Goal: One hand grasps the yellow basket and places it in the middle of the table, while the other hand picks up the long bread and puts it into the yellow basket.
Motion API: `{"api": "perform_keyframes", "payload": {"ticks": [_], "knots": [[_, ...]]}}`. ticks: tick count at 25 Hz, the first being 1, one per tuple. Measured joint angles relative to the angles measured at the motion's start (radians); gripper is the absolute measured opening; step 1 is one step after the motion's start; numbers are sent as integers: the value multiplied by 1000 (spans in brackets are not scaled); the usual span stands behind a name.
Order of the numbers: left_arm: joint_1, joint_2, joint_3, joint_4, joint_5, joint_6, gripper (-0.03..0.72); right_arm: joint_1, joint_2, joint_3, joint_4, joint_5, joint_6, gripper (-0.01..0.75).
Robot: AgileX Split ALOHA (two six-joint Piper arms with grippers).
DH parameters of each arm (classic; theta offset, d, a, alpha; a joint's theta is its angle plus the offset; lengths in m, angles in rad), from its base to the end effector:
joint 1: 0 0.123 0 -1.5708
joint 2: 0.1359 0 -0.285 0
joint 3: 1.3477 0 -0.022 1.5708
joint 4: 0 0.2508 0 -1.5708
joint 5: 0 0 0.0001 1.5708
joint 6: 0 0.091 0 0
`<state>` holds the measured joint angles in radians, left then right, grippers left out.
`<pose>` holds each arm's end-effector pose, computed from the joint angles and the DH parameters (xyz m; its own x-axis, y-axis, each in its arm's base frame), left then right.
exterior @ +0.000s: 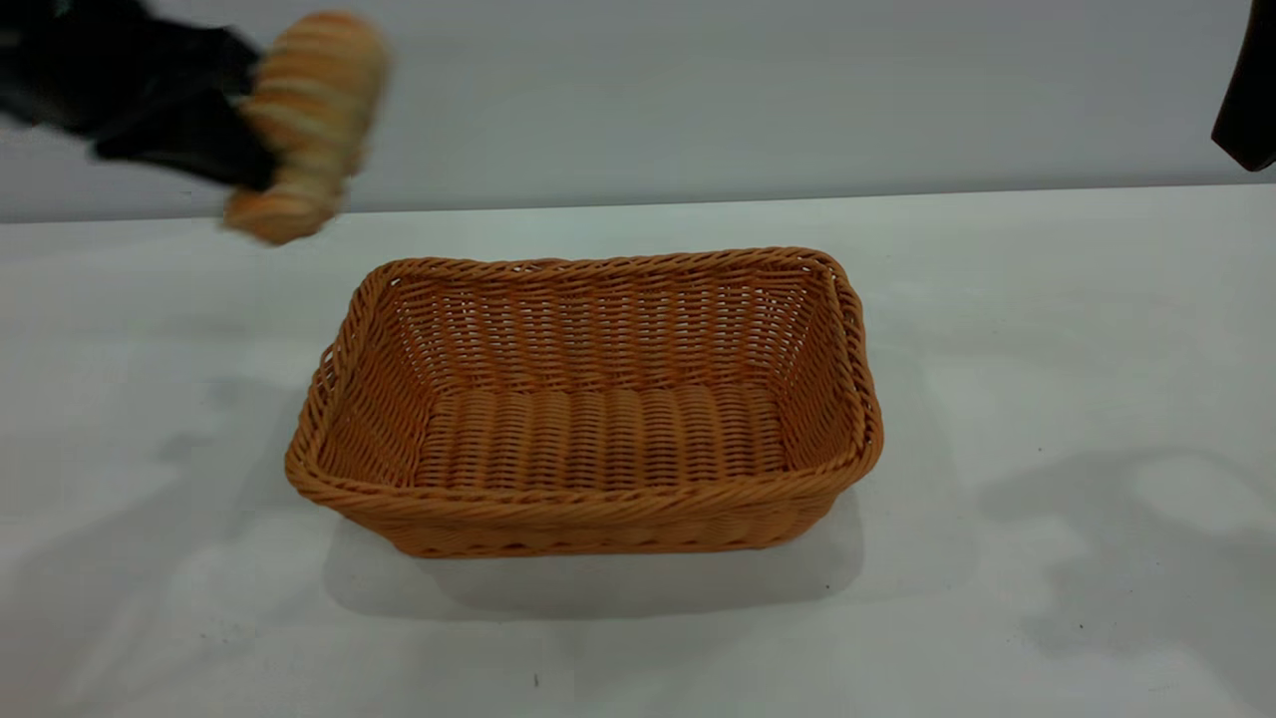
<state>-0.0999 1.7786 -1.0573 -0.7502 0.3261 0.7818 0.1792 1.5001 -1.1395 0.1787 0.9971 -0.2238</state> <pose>0.3640 -0.0565 0.1922 -0.7496 0.1325 -0.6485 0.2807 0.9509 -0.1302 0.2860 0.0656 0.2751 -0.9026 -0.2899 -0.3183 -0.3369 0.9359 0.1031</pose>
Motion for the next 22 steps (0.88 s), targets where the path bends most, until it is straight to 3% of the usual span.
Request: {"api": "perform_keyframes", "payload": {"ticks": [6,9,16,19,22], "knots": [[-162,53,0,-64,0,135,64,0,0,0,0,0,0,490],[-198,100,0,-71,-12,155,132,0,0,0,1,-1,0,490],[-204,115,0,-50,32,103,439,0,0,0,0,-1,0,490],[-190,37,0,32,86,7,498,0,-3,0,-4,24,2,490],[-134,-104,0,156,164,-202,512,0,-29,0,-28,78,31,490]]}}
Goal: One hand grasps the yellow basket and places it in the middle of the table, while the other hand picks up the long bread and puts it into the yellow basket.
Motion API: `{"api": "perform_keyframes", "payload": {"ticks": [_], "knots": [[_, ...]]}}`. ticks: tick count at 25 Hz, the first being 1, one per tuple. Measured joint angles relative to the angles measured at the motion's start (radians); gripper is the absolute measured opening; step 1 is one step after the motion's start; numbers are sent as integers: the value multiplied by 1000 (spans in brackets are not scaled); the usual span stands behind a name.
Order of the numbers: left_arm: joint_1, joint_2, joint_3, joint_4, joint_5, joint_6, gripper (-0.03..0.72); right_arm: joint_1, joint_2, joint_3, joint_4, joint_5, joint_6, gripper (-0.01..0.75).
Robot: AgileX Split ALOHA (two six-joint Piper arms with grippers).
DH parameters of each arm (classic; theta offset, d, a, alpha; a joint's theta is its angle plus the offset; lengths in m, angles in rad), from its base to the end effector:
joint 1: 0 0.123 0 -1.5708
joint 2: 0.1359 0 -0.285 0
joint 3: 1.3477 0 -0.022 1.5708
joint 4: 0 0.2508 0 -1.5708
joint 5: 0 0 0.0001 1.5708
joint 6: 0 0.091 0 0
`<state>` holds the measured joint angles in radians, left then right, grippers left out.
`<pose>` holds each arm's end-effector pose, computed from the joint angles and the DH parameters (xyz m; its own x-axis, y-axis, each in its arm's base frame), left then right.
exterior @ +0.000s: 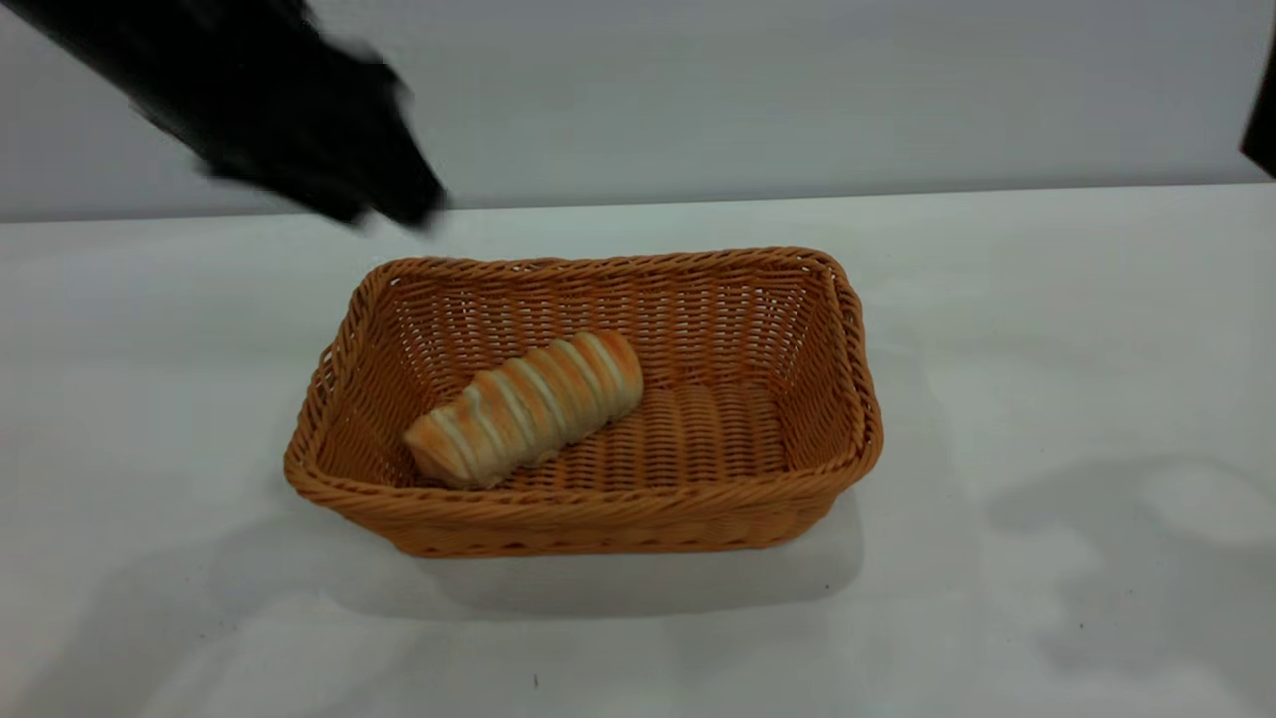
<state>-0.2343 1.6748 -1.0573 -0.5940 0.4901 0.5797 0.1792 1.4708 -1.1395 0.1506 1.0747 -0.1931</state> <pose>0.3314 -0.1038 0.2207 -0.7727 0.2264 -0.5930 0.4068 0.8938 -0.1889 0.2751 0.0620 0.2813 -0.9195 -0.2881 -0.2675 -0.3230 0.9415 0.0960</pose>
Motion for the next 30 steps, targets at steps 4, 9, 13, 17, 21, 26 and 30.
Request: {"api": "perform_keyframes", "payload": {"ticks": [4,9,13,17,21,26,30], "knots": [[93,-193,0,298,179,-305,515,0,-99,7,-58,76,39,490],[122,-399,0,615,428,-580,515,0,-303,81,-54,103,64,490],[122,-574,1,654,565,-625,515,0,-485,188,-50,125,64,490],[122,-758,10,655,674,-626,515,0,-680,270,-50,162,64,490],[122,-966,88,655,678,-626,515,0,-882,328,-50,162,45,490],[122,-1252,220,656,678,-626,515,0,-1089,415,-50,162,15,490],[122,-1430,287,656,678,-626,515,0,-1209,506,-50,157,6,490]]}}
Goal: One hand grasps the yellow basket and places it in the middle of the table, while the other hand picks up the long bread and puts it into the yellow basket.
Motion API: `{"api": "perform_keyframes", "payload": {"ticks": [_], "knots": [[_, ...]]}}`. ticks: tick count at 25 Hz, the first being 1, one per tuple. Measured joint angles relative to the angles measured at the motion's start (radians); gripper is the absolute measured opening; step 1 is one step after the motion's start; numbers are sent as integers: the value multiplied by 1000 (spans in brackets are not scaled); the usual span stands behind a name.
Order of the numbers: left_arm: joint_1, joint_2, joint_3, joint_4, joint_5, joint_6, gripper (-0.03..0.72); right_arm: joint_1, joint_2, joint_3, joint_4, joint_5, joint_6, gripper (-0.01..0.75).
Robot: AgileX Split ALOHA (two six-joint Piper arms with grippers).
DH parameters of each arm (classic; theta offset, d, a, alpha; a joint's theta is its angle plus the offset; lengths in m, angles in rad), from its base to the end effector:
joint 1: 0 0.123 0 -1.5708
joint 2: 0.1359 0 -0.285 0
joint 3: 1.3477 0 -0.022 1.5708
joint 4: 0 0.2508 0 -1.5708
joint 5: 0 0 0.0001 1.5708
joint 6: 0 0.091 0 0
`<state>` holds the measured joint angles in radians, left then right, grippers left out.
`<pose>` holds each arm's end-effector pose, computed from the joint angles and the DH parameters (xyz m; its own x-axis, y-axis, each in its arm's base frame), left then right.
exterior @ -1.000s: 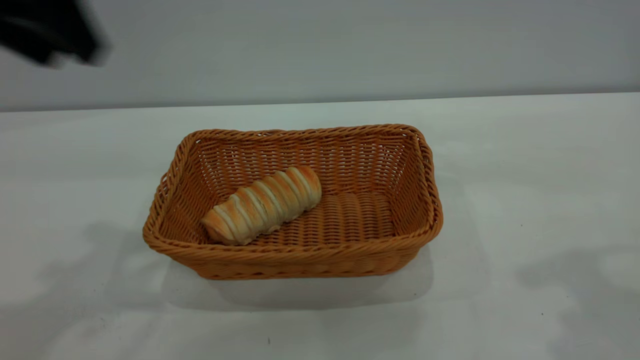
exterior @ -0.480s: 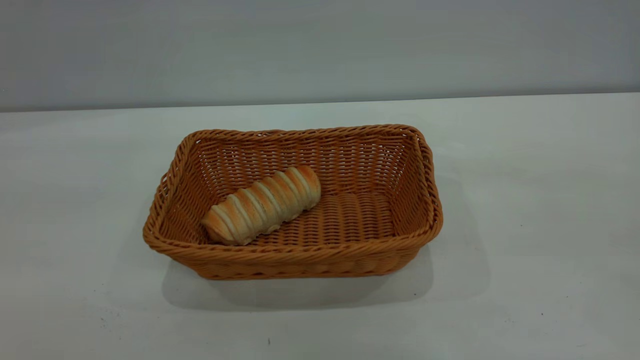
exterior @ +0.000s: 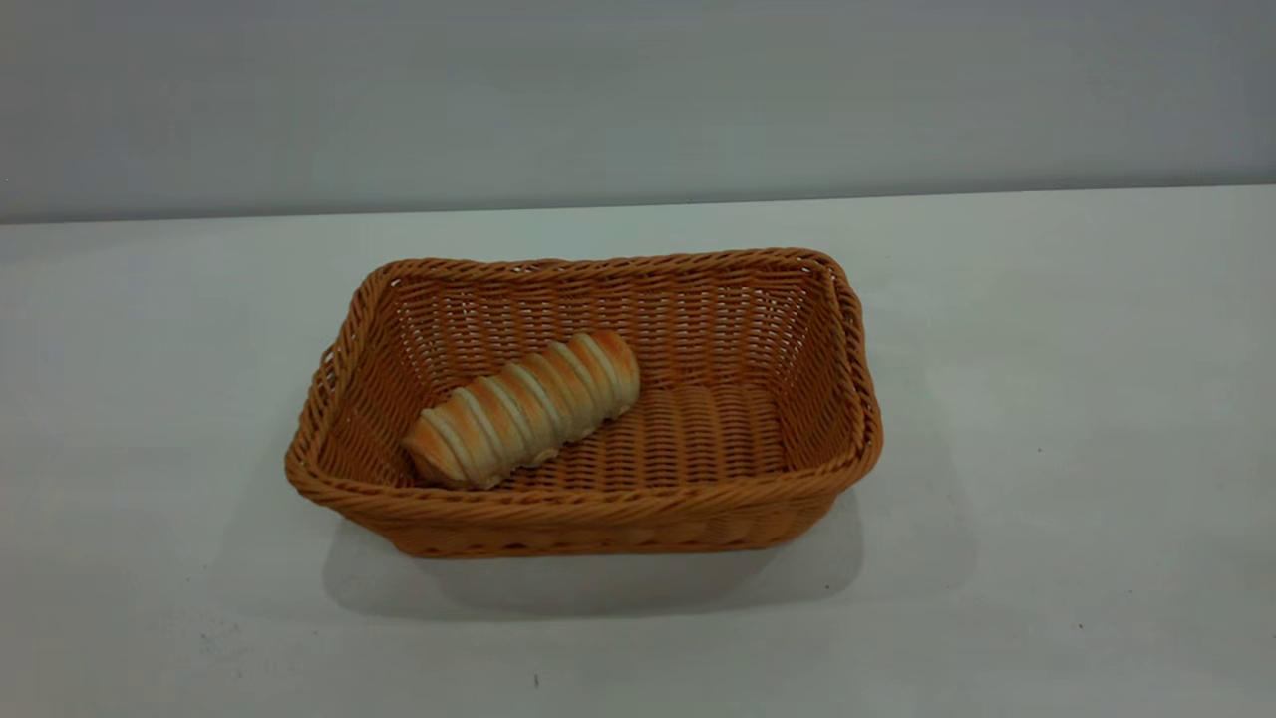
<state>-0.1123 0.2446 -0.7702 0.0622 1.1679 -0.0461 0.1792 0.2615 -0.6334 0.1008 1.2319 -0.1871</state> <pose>0.0056 0.0046 0.3432 -0.5244 0.0373 -0.8507 0.0522 0.9986 0.0117 0.0154 0.0116 0.3010 -0.6404 -0.2707 -0.7188 -0.3464 0.9370 -0.0443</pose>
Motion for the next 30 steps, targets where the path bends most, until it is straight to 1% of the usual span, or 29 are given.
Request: {"api": "perform_keyframes", "payload": {"ticks": [2,5,8,12,22,30], "knots": [[0,-68,33,0,0,0,515,0,-39,57,0,-14,-2,490],[0,-165,100,0,0,0,515,0,-90,132,0,-72,-2,490],[0,-230,167,0,0,0,515,0,-125,151,0,-92,-3,490],[0,-264,235,0,0,0,515,0,-144,154,0,-93,-3,490],[0,-267,276,-17,-18,0,515,0,-144,154,0,-93,-3,490],[0,-267,278,-17,-26,2,515,0,-144,154,0,-93,-3,490]]}}
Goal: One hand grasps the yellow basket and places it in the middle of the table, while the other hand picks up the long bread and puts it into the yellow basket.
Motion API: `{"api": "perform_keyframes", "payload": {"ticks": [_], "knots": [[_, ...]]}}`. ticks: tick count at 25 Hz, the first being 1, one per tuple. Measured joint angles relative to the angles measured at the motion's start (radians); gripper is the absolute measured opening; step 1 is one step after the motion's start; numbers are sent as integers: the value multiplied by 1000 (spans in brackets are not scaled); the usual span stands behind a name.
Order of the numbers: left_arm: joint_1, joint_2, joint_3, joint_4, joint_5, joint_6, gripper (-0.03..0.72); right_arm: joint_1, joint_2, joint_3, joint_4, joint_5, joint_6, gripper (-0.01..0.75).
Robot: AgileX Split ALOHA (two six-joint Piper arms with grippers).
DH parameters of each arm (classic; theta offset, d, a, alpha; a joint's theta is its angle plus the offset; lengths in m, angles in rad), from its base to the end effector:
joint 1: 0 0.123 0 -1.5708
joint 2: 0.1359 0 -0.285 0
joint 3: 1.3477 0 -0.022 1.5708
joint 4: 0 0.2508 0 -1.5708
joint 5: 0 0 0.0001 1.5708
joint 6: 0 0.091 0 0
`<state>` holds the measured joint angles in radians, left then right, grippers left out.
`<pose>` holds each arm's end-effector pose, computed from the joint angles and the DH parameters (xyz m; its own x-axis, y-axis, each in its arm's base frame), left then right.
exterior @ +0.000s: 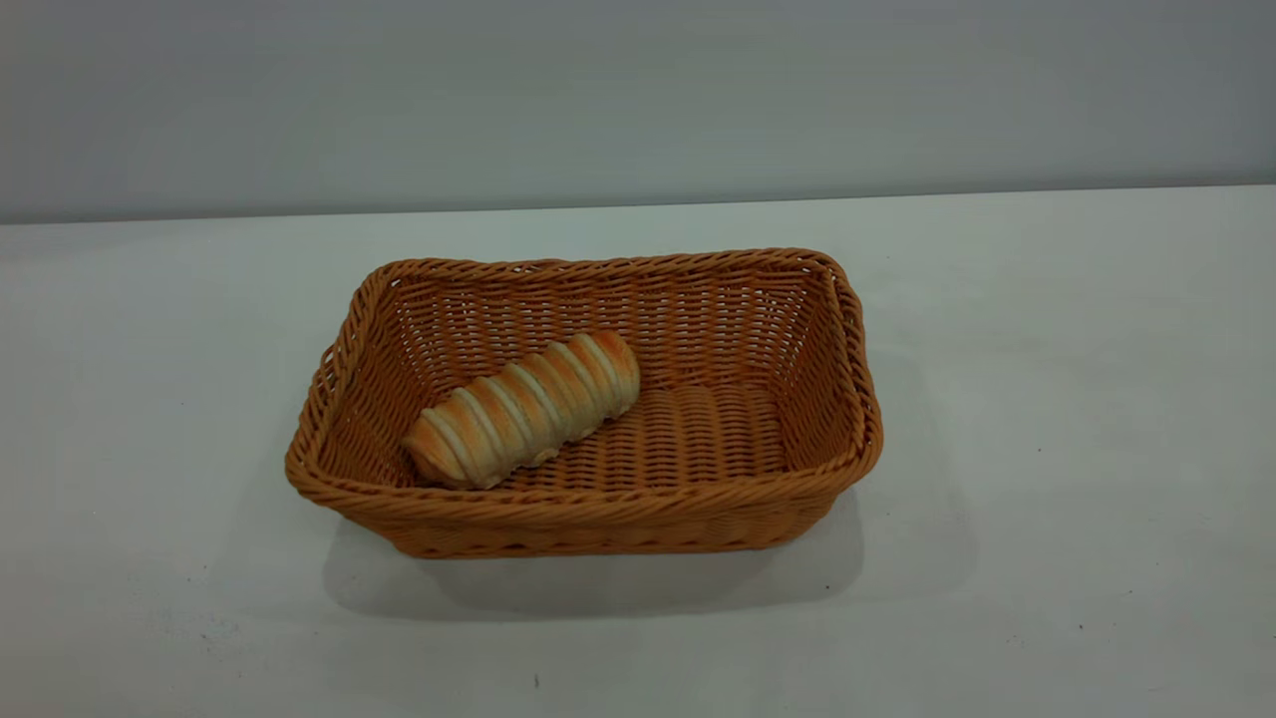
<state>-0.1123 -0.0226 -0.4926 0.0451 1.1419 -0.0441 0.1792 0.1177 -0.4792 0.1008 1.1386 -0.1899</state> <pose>-0.0105 0.0049 0.2687 -0.5119 0.0323 -0.8584 0.0641 0.9979 -0.0007 0.0088 0.0101 0.2655 -0.5817 -0.2542 -0.7727 -0.3361 0.9401 -0.0562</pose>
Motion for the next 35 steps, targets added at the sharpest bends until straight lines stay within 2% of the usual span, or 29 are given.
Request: {"api": "perform_keyframes", "payload": {"ticks": [6,9,12,14,18,35], "knots": [[0,0,0,0,-3,0,515,-4,-12,0,0,-1,0,490],[18,0,0,0,-3,0,515,-72,-62,0,2,-1,0,490],[83,0,0,0,-3,0,515,-142,-127,0,3,0,0,490],[116,0,0,0,-3,0,515,-162,-135,0,3,1,0,490],[149,0,0,0,-3,0,515,-170,-136,0,3,1,0,490],[149,0,0,0,-3,-1,515,-170,-138,0,3,1,0,490]]}}
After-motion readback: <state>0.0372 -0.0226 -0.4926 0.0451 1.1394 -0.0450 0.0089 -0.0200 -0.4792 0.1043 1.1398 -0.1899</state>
